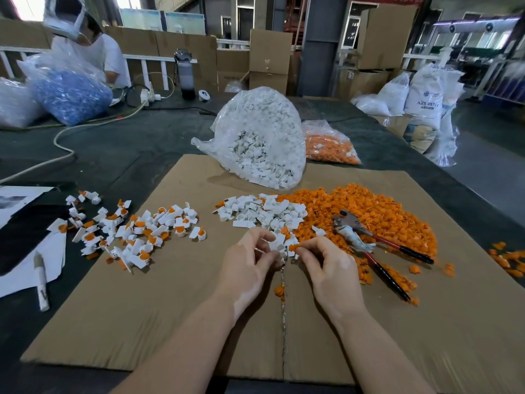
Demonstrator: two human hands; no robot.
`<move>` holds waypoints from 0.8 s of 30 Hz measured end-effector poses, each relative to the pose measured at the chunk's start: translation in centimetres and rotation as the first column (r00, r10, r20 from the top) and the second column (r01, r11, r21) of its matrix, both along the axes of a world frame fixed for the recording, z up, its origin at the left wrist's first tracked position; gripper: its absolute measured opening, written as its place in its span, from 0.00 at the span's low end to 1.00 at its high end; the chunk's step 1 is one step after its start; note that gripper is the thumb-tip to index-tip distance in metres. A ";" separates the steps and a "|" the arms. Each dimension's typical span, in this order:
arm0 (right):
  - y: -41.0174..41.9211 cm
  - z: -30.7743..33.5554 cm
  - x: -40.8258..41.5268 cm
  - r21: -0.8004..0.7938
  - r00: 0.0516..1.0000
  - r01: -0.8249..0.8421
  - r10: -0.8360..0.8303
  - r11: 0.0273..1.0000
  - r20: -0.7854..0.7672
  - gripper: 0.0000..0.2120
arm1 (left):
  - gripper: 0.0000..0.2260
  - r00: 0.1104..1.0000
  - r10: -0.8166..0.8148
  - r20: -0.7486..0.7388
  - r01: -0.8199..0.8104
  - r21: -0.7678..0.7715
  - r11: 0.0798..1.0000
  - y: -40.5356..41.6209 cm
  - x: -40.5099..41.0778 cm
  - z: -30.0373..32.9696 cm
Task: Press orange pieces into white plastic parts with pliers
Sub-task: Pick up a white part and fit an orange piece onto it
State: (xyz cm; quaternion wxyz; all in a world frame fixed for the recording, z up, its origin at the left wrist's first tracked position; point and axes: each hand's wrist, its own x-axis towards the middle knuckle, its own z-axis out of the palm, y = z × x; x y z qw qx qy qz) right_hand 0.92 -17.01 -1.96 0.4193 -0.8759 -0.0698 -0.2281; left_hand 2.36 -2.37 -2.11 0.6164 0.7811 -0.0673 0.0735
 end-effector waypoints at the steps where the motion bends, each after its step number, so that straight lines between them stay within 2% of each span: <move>1: 0.0 0.0 0.0 0.002 1.000 -0.002 0.002 1.000 -0.002 0.02 | 0.11 1.000 0.015 -0.001 -0.015 0.004 1.000 0.0 0.0 0.1; 6: -0.1 -0.2 0.0 0.053 0.997 -0.050 0.053 0.997 -0.052 0.04 | 0.08 1.000 -0.016 0.021 0.013 0.140 0.990 0.3 0.1 0.5; 12: -0.2 -0.3 0.3 0.045 0.988 -0.063 0.069 0.997 -0.135 0.04 | 0.02 0.998 -0.058 0.003 0.058 0.114 0.992 0.3 0.0 0.5; 18: -0.2 -0.2 0.3 0.053 0.983 -0.062 0.070 0.997 -0.171 0.05 | 0.05 0.998 -0.065 -0.004 0.065 0.067 0.996 0.4 0.0 0.7; 21: -0.1 -0.2 0.1 0.036 0.987 -0.060 0.064 0.998 -0.147 0.04 | 0.05 0.999 -0.052 -0.016 0.053 0.088 0.995 0.4 0.1 0.5; 24: 0.1 -0.1 -0.1 -0.100 0.999 -0.044 0.042 0.994 -0.029 0.04 | 0.05 0.997 -0.059 -0.055 0.062 0.054 0.997 0.2 0.2 0.4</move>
